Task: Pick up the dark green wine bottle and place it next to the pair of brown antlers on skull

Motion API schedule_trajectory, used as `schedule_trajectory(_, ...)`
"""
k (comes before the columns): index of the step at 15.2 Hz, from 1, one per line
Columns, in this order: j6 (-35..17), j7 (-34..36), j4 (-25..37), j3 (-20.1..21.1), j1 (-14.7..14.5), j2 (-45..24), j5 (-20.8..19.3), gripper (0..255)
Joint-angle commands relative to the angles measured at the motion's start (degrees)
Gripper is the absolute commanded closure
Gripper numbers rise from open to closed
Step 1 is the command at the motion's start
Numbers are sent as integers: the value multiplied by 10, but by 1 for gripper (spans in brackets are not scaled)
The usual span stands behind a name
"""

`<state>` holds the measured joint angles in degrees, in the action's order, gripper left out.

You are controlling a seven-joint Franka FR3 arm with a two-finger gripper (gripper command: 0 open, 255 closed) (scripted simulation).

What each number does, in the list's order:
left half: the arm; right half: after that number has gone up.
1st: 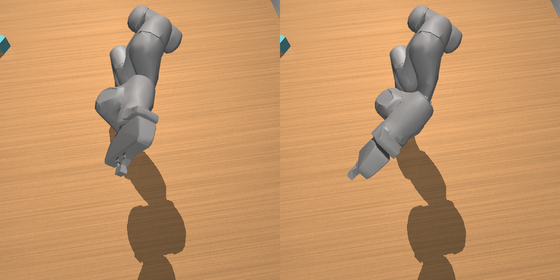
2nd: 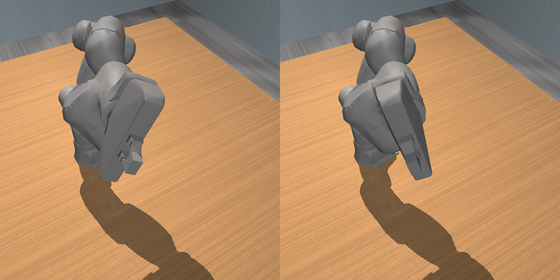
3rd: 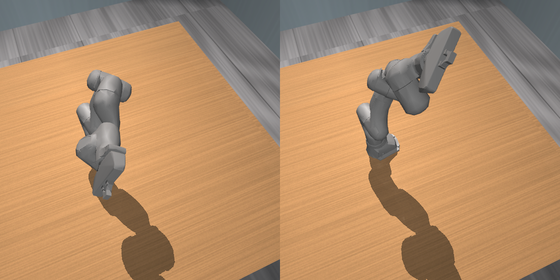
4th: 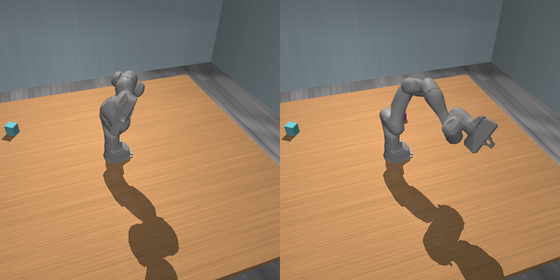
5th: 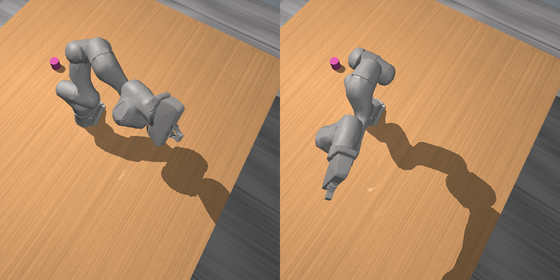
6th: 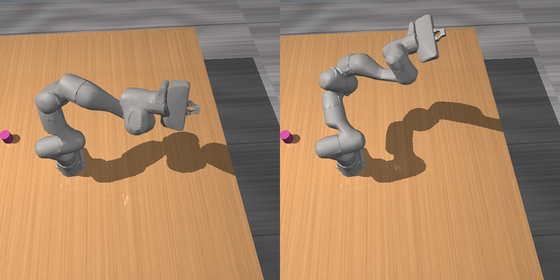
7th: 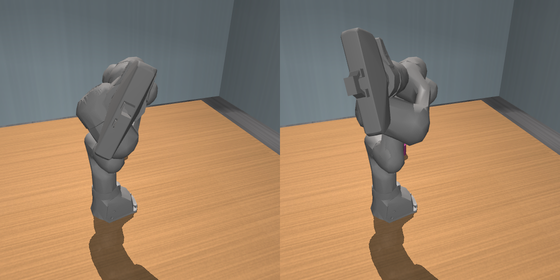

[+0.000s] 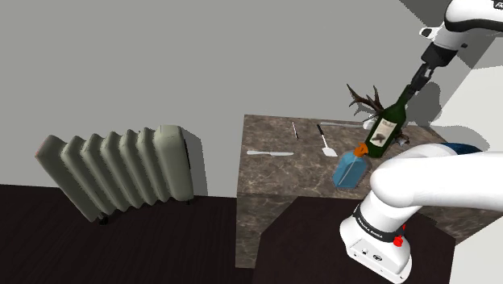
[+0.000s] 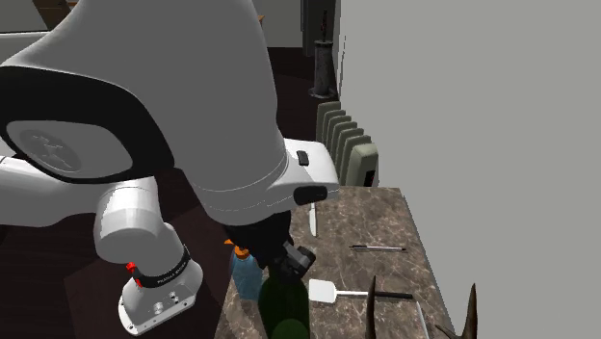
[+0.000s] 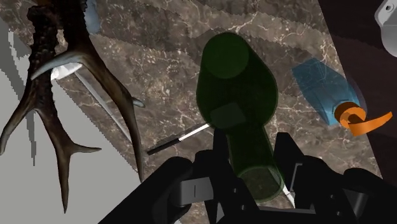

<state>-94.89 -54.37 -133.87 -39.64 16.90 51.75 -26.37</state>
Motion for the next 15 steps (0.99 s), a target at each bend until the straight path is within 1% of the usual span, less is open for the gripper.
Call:
schedule_trajectory(1, -14, 0, -16, -7, 2, 3, -6, 255)
schedule_trajectory(15, -110, 5, -113, -58, 17, 7, -50, 255)
